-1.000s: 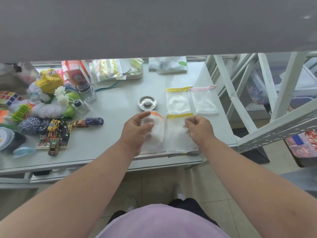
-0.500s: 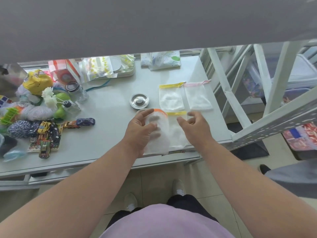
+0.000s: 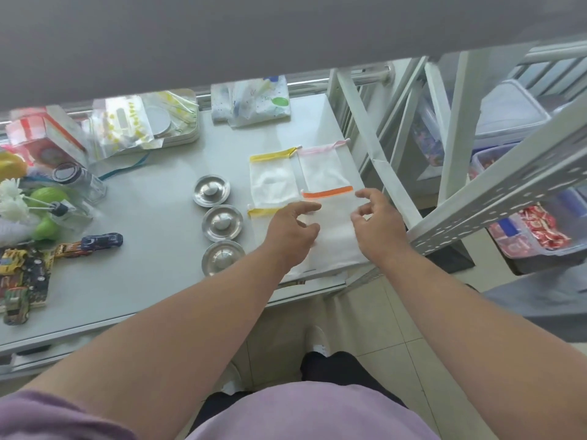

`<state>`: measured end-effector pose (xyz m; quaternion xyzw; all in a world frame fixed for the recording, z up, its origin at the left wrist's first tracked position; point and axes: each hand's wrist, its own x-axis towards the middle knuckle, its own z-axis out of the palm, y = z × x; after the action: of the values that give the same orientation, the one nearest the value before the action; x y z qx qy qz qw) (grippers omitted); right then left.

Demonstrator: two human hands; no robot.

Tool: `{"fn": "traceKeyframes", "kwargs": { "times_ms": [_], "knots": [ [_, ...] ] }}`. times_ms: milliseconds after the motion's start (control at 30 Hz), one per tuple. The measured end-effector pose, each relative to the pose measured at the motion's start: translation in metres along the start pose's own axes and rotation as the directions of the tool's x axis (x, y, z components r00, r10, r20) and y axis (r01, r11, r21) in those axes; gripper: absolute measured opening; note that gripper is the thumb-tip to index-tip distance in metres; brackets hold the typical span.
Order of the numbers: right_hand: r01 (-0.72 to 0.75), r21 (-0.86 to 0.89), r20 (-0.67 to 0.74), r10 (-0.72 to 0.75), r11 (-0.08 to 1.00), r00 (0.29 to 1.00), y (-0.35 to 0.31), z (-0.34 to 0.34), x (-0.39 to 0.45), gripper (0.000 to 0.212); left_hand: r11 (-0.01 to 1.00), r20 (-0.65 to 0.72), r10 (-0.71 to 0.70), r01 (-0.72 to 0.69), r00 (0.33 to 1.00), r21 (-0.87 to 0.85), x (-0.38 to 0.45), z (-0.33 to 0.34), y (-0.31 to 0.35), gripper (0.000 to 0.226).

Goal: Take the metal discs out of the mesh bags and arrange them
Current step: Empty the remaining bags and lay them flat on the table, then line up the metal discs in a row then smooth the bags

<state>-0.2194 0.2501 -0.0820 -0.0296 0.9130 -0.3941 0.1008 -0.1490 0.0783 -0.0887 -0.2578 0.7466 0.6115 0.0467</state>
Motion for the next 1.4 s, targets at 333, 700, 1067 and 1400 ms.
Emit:
{"fn": "traceKeyframes", "kwargs": {
  "times_ms": [333, 700, 1067, 1400],
  "knots": [
    [0.126, -0.312, 0.024, -0.124, 0.942, 0.992, 0.002, 0.01, 0.018, 0.045, 0.995, -0.014, -0.001, 0.002, 1.0, 0.103, 0.008, -0.007, 0.005, 0.041],
    [0.315, 0.012, 0.205, -0.31, 0.949, 0.928, -0.096, 0.083, -0.006, 0.034, 0.997, -0.191, 0.035, -0.047, 0.981, -0.059, -0.023, -0.126, -0.027, 0.042],
    [0.417, -0.085, 0.35, -0.365, 0.905, 0.863, -0.153, 0.166, 0.004, 0.024, 0.998, -0.347, 0.055, -0.043, 0.936, 0.041, -0.026, -0.226, -0.06, 0.041],
    [0.479, -0.229, 0.373, -0.378, 0.847, 0.847, -0.155, 0.196, 0.05, 0.028, 0.989, -0.311, -0.005, 0.051, 0.95, 0.137, 0.052, -0.204, -0.068, 0.035]
  ]
}}
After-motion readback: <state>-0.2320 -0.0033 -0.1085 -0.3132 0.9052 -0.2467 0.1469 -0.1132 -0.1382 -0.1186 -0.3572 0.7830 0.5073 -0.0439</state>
